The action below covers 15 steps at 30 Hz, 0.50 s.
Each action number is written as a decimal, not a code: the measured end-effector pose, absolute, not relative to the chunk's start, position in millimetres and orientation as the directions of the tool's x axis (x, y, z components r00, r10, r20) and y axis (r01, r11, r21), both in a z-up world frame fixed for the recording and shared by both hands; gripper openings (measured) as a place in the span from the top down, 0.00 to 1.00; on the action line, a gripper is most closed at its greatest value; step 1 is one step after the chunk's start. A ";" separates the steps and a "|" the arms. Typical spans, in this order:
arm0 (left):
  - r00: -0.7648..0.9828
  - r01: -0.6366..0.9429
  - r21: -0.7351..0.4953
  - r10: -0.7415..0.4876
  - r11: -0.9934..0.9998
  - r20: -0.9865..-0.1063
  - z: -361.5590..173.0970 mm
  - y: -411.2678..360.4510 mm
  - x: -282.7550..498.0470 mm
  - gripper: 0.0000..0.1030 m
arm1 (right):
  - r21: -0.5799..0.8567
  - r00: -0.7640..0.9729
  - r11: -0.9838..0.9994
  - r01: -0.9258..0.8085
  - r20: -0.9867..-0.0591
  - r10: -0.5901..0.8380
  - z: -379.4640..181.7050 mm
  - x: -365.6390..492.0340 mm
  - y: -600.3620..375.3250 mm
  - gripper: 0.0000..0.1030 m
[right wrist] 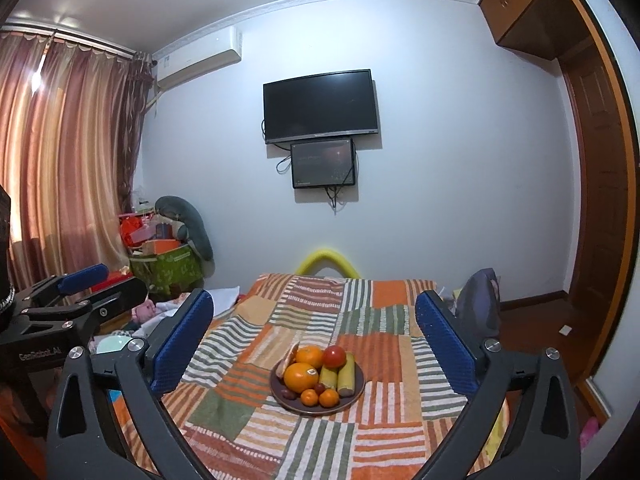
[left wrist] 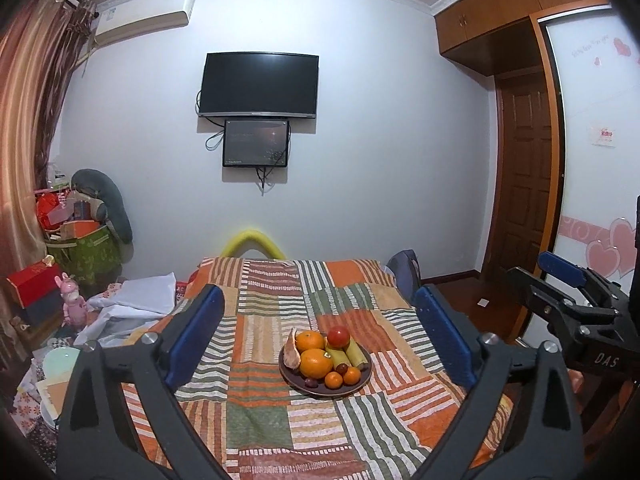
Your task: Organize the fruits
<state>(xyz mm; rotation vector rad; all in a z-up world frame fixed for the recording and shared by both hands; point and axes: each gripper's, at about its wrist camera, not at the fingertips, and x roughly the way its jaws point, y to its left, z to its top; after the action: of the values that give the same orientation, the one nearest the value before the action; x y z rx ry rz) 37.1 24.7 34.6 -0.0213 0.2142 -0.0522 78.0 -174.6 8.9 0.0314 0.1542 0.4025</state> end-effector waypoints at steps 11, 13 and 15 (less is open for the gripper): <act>0.978 0.048 -0.014 -0.050 0.999 -0.203 31.1 22.1 35.0 0.01 | 0.060 0.908 0.919 -0.389 -0.145 0.394 8.1 74.9 -176.6 0.00; 0.978 0.048 -0.015 -0.050 0.999 -0.203 30.8 22.1 34.8 0.00 | 0.059 0.908 0.920 -0.389 -0.145 0.393 8.9 74.1 -177.3 0.00; 0.977 0.051 -0.018 -0.053 0.999 -0.207 30.3 22.0 35.0 0.00 | 0.059 0.908 0.920 -0.389 -0.145 0.393 9.5 73.7 -177.6 0.00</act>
<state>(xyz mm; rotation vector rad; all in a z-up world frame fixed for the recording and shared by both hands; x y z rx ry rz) 35.0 22.0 30.3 -0.0129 0.2089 -0.0523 73.7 -177.6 9.5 0.0289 0.1556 0.4033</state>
